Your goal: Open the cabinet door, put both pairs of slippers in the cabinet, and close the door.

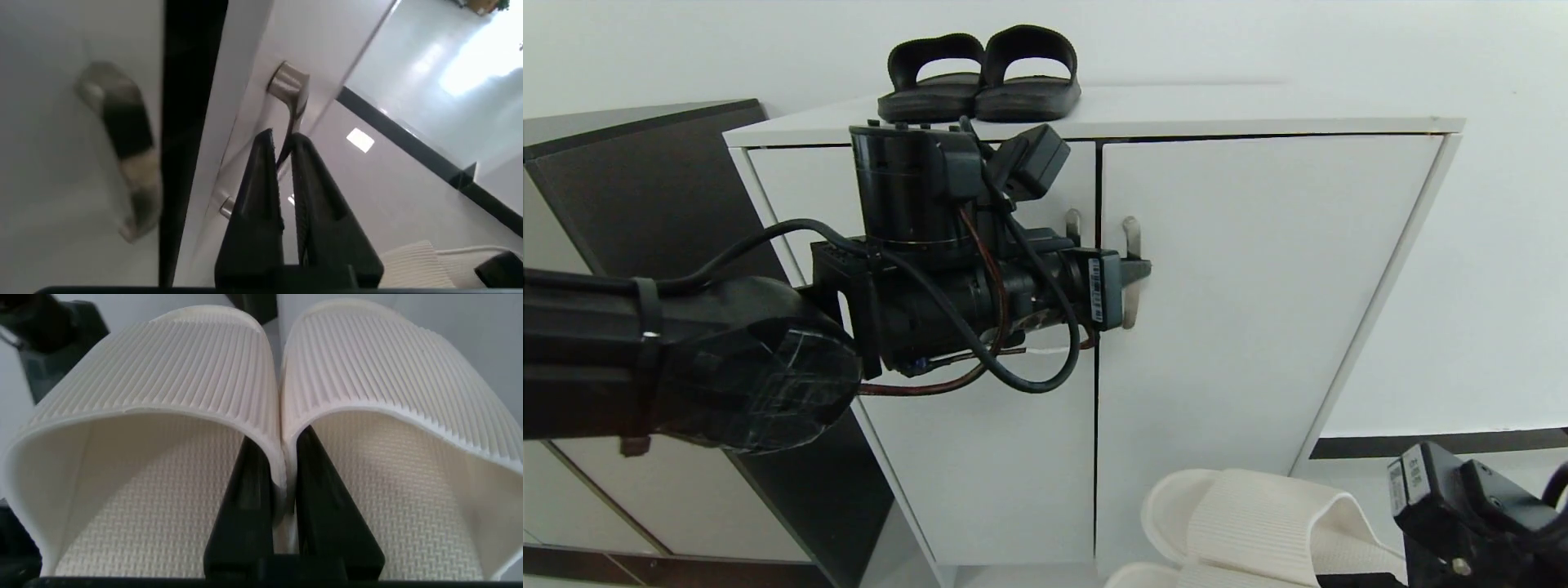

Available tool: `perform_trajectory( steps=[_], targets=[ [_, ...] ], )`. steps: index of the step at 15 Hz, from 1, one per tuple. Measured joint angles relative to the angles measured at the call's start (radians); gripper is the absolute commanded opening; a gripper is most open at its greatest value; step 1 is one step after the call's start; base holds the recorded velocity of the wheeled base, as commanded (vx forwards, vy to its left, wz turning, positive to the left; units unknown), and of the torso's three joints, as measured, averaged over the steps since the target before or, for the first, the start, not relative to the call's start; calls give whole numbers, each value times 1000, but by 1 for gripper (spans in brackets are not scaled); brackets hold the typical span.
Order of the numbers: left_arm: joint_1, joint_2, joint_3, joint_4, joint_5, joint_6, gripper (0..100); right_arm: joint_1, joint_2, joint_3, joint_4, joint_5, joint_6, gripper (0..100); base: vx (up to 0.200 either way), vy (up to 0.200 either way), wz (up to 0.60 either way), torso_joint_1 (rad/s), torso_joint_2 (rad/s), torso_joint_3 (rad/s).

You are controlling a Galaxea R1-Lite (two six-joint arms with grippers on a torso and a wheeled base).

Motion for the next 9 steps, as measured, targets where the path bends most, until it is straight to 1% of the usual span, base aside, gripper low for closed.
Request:
perform_trajectory(
  steps=[2, 4, 7, 9],
  targets=[
    [-35, -46, 53, -1, -2, -2, 0, -1, -18, 13, 1, 24, -7, 0, 0, 0, 0, 0, 0, 0],
    [-58, -93, 103, -1, -3, -2, 0, -1, -27, 21, 1, 30, -22, 0, 0, 0, 0, 0, 0, 0],
    [-72, -171, 179, -2, -1, -1, 0, 0, -30, 26, 0, 30, -23, 0, 0, 0, 0, 0, 0, 0],
    [-77, -235, 237, -2, 12, 0, 0, -1, -30, 26, 0, 30, -24, 0, 0, 0, 0, 0, 0, 0]
  ],
)
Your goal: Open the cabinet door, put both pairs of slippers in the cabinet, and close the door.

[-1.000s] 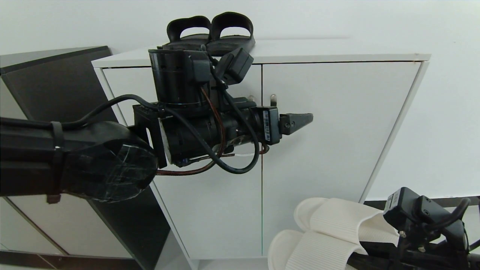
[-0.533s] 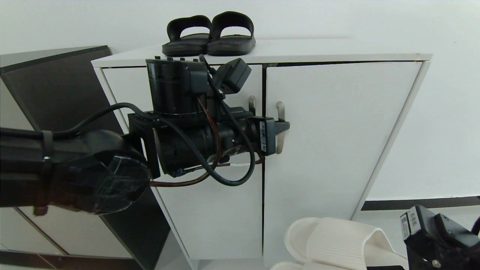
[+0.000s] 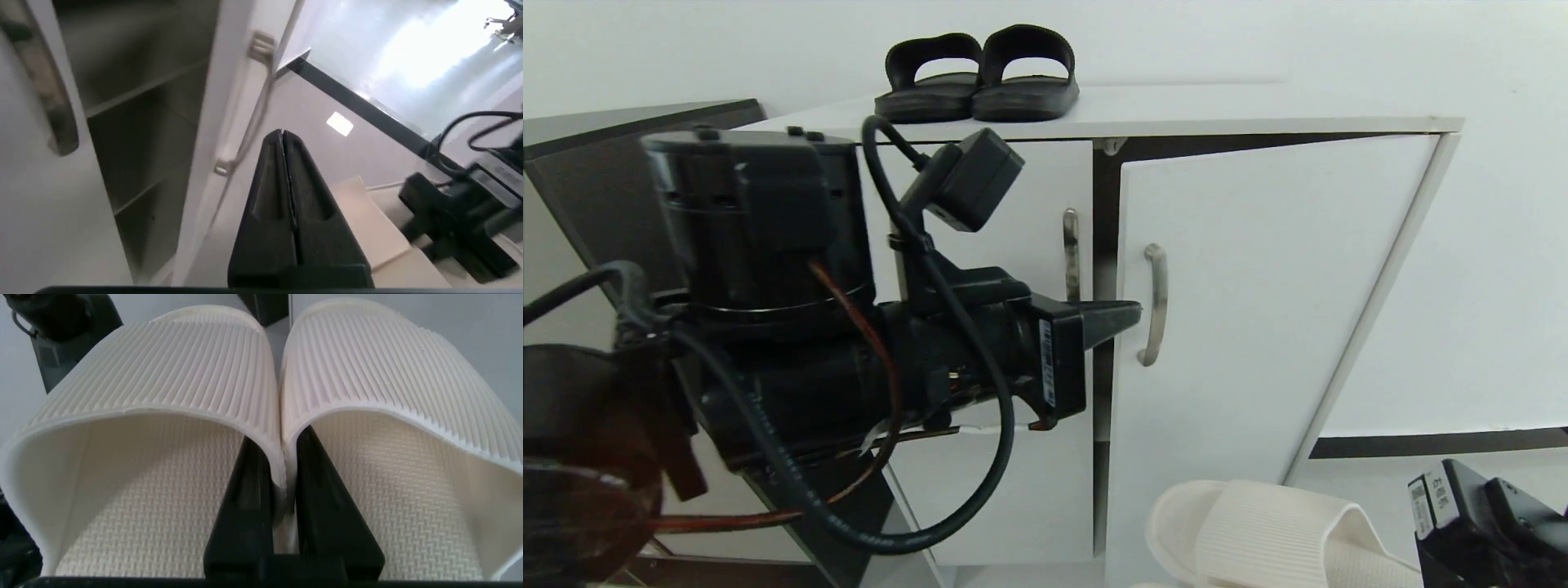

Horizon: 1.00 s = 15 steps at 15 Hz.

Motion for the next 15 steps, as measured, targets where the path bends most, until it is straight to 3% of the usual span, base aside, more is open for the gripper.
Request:
perform_trajectory(
  steps=[4, 10, 15],
  targets=[
    [50, -51, 26, -7, 13, -4, 0, 0, 0, 1, 0, -2, -11, 0, 0, 0, 0, 0, 0, 0],
    [134, 51, -138, -7, 18, -4, 0, 1, -4, 2, 0, -5, -22, 0, 0, 0, 0, 0, 0, 0],
    [150, 166, -269, -3, 20, -10, 0, 0, -6, 2, -1, -6, -27, 0, 0, 0, 0, 0, 0, 0]
  ],
)
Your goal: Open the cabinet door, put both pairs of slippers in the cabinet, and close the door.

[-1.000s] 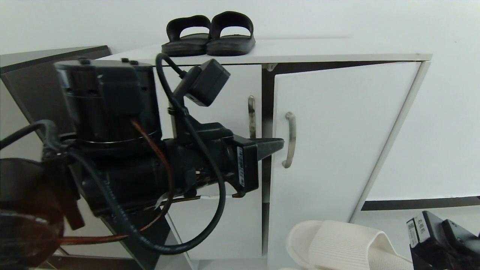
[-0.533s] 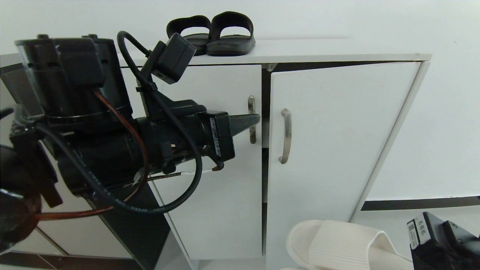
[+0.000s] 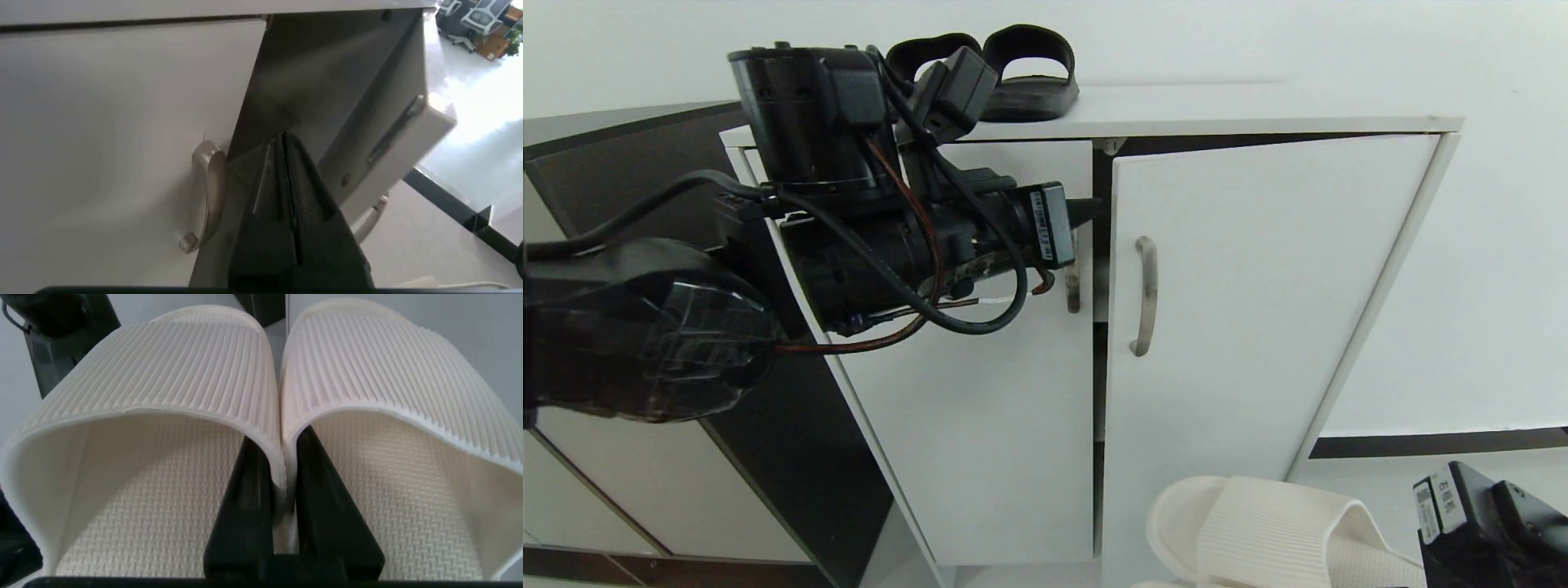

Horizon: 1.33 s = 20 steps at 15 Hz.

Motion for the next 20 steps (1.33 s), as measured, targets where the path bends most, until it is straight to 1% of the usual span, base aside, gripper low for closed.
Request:
perform_trajectory(
  steps=[4, 8, 11, 13, 14, 16, 17, 18, 19, 20],
  targets=[
    [-3, 56, -59, 9, 0, 0, 0, 0, 0, 4, 1, 3, 0, 0, 0, 0, 0, 0, 0, 0],
    [-7, 73, -67, 9, -3, 1, 0, 1, 8, 9, 1, 6, 0, 0, 0, 0, 0, 0, 0, 0],
    [-19, 71, -69, 7, 1, -3, 0, 15, 17, 13, 8, 6, 3, 0, -200, 0, 0, 1, 2, 4],
    [-50, 61, -57, 9, 21, -3, 0, 37, 19, 21, 26, 4, 5, 0, -200, 0, 0, 2, 0, 5],
    [-77, 49, -42, 6, 27, -2, 0, 53, 16, 34, 34, 2, 3, 0, -200, 0, 0, -7, -2, 7],
    [-180, 9, 18, 7, 36, 1, 0, 119, -2, 74, 41, -1, 2, 0, -200, 0, 0, 0, 2, 2],
    [-221, -8, 43, 6, 38, 3, 0, 141, -13, 90, 43, -1, 0, 0, -200, 0, 0, -7, 2, 2],
    [-242, -20, 57, 4, 37, 1, 0, 153, -22, 97, 39, -1, -1, 0, -200, 0, 0, -7, 7, 2],
    [-245, -28, 65, -1, 38, -1, 0, 157, -31, 101, 39, -2, -1, 0, -200, 0, 0, -2, -2, 2],
    [-239, -32, 75, -16, 39, -4, 0, 161, -37, 100, 36, -2, 1, 0, 0, 0, 0, 0, 0, 0]
  ],
)
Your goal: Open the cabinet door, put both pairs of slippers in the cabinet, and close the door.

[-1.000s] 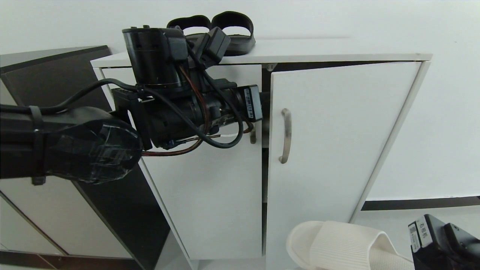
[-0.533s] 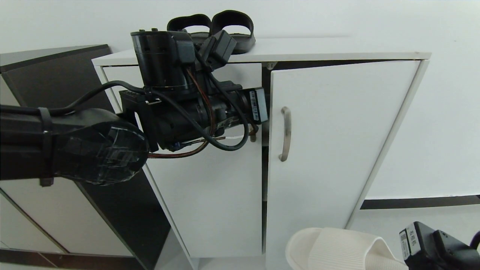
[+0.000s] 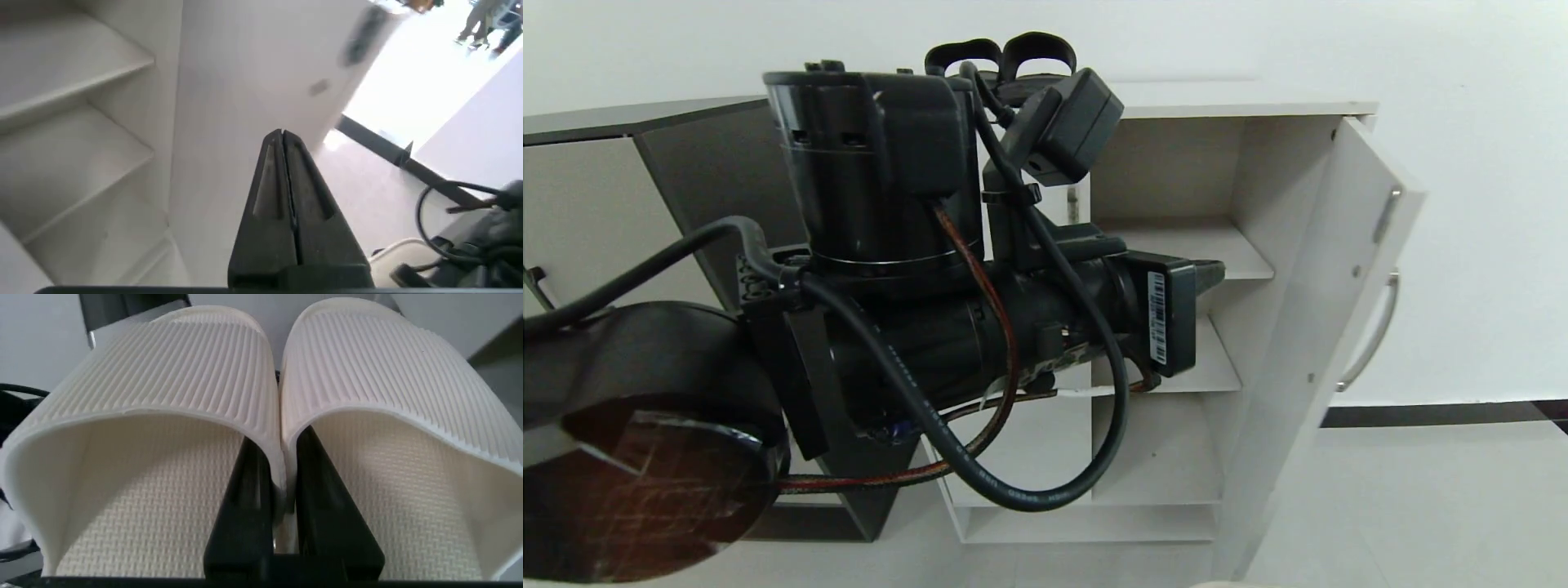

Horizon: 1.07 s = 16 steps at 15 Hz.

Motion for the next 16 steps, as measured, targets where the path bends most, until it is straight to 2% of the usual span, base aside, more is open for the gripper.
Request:
perform_trajectory(
  steps=[2, 3, 6, 7, 9, 11, 14, 16],
  targets=[
    [47, -10, 47, -77, 22, -4, 0, -6, -3, -32, 1, -19, 31, 0, 0, 0, 0, 0, 0, 0],
    [75, -26, 79, -99, 53, -4, 0, -21, 4, -60, 2, -62, 66, 0, 0, 0, 0, 0, 0, 0],
    [159, -153, 241, -104, 175, -3, 0, -76, 89, -183, -1, -424, 201, 0, 0, 0, 0, 0, 0, 0],
    [188, -220, 314, -104, 208, -1, 0, -101, 129, -222, -7, -505, 230, 0, 0, 0, 0, 0, 0, 0],
    [267, -389, 471, -79, 288, 14, 0, -160, 214, -289, -34, -596, 253, 0, 0, 0, 0, 0, 0, 0],
    [347, -582, 605, 3, 366, 37, 0, -196, 289, -321, -89, -675, 260, 0, 0, 0, 0, 0, 0, 0],
    [548, -911, 783, 198, 428, 96, 0, -209, 351, -326, -130, -692, 253, 0, 0, 0, 0, 0, 0, 0],
    [722, -1126, 921, 287, 451, 125, 0, -211, 368, -325, -130, -690, 252, 0, 0, 0, 0, 0, 0, 0]
  ],
)
